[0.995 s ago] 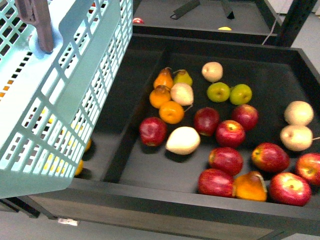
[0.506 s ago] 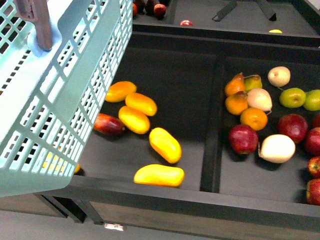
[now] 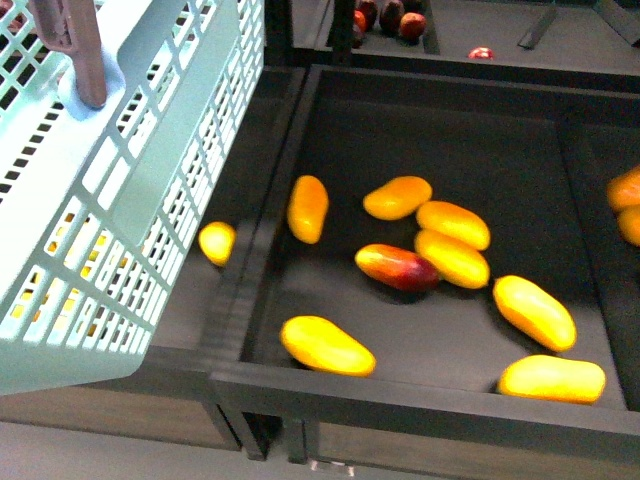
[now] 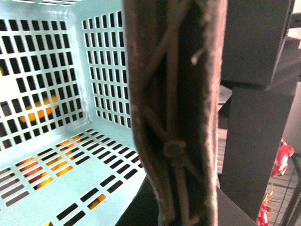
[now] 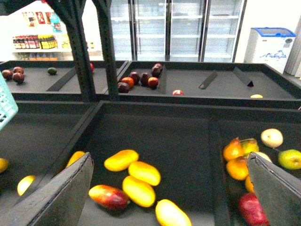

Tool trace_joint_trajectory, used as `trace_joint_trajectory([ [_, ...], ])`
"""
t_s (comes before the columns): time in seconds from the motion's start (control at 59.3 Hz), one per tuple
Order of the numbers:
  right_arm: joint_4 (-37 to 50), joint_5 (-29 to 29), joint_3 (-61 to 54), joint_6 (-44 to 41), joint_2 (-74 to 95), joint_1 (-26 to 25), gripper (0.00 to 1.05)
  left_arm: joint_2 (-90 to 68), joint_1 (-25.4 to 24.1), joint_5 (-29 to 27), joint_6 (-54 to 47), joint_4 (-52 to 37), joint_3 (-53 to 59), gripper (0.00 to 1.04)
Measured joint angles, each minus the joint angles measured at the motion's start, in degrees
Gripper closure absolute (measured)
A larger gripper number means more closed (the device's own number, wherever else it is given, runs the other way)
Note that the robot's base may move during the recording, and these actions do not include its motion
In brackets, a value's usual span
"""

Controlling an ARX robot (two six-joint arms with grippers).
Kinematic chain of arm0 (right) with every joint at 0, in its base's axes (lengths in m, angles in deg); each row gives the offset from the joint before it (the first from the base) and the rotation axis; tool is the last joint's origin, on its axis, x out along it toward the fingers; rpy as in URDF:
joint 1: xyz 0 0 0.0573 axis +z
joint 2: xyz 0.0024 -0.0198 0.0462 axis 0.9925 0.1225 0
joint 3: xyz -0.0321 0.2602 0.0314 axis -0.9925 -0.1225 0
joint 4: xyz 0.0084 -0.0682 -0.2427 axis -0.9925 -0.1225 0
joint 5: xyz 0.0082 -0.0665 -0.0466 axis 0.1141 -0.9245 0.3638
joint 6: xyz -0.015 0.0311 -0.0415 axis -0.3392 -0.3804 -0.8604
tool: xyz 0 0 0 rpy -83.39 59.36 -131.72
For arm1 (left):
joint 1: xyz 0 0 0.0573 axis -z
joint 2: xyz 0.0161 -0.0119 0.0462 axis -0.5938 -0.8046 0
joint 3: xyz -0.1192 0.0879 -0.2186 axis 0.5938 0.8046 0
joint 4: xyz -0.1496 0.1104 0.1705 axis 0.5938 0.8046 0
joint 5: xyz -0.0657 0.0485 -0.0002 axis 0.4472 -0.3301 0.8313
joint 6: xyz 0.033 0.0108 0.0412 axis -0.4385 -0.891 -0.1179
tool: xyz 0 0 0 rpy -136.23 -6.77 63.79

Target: Pick mango and avocado into basket

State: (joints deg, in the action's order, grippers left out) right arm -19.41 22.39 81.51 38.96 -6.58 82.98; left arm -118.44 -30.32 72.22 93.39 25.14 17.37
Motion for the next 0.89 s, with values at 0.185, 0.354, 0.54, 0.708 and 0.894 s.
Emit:
trace_joint_trajectory([
  [0.185,0.0,0.0,0.0,0.0,0.1,0.0,0.08,-0.1,0.0,0.1,0.0,0.0,0.0,0.98],
  [0.354,0.0,0.1,0.0,0.0,0.0,0.0,0.08,0.0,0.0,0.0,0.0,0.0,0.0,0.98],
  [0.54,-0.1,0.2,0.0,0.0,0.0,0.0,0.08,0.1,0.0,-0.1,0.0,0.0,-0.1,0.98],
  [0.708,0.0,0.2,0.0,0.0,0.0,0.0,0.08,0.1,0.0,0.1,0.0,0.0,0.0,0.98],
  [0.894,0.0,0.6,0.0,0.0,0.0,-0.1,0.08,0.0,-0.3,-0.3,-0.1,0.0,-0.1,0.98],
])
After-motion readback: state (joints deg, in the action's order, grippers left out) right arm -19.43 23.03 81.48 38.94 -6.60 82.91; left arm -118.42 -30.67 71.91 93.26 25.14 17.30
